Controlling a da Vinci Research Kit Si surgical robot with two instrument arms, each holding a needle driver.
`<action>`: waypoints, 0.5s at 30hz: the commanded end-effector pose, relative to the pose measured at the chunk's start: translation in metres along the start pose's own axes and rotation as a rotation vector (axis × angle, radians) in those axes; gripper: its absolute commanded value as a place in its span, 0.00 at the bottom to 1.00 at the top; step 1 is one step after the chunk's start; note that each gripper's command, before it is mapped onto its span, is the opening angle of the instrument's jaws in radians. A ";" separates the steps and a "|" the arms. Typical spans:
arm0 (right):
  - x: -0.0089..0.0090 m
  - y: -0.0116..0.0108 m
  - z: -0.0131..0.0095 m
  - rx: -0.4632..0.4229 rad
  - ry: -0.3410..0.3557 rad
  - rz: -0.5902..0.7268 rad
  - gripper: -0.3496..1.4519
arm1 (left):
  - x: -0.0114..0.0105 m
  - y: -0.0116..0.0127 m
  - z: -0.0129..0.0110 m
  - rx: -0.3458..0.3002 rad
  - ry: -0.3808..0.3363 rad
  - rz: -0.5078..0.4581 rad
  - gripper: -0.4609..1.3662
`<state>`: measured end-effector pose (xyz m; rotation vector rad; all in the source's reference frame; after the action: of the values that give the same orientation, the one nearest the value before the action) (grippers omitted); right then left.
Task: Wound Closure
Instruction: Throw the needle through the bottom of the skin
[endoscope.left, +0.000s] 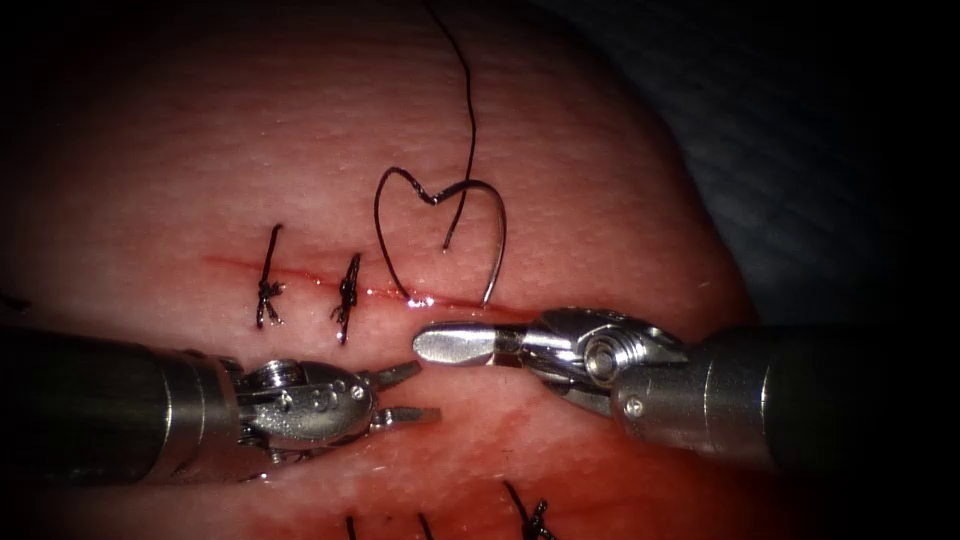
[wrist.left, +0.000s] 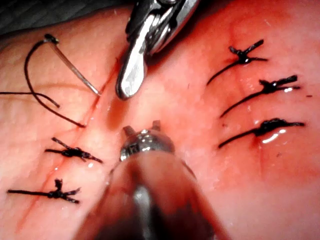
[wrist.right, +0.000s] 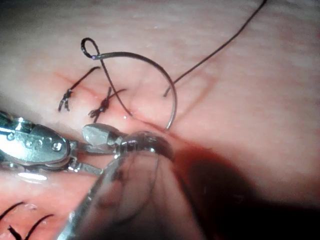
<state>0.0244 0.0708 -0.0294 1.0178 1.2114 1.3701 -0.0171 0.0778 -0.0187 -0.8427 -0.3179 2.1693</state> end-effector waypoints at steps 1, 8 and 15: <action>0.0001 0.0000 0.0000 -0.004 0.000 -0.008 0.00 | -0.0001 0.0001 -0.0001 -0.004 0.000 0.002 0.35; -0.0007 -0.0006 -0.0005 -0.002 -0.006 -0.104 0.10 | -0.0002 0.0001 -0.0003 -0.005 0.000 0.003 0.35; -0.0003 -0.0011 -0.0023 -0.010 -0.016 -0.296 0.42 | -0.0001 0.0001 -0.0001 -0.004 0.000 0.002 0.35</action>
<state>0.0222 0.0703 -0.0309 0.7896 1.2803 1.1265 -0.0170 0.0777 -0.0188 -0.8453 -0.3184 2.1716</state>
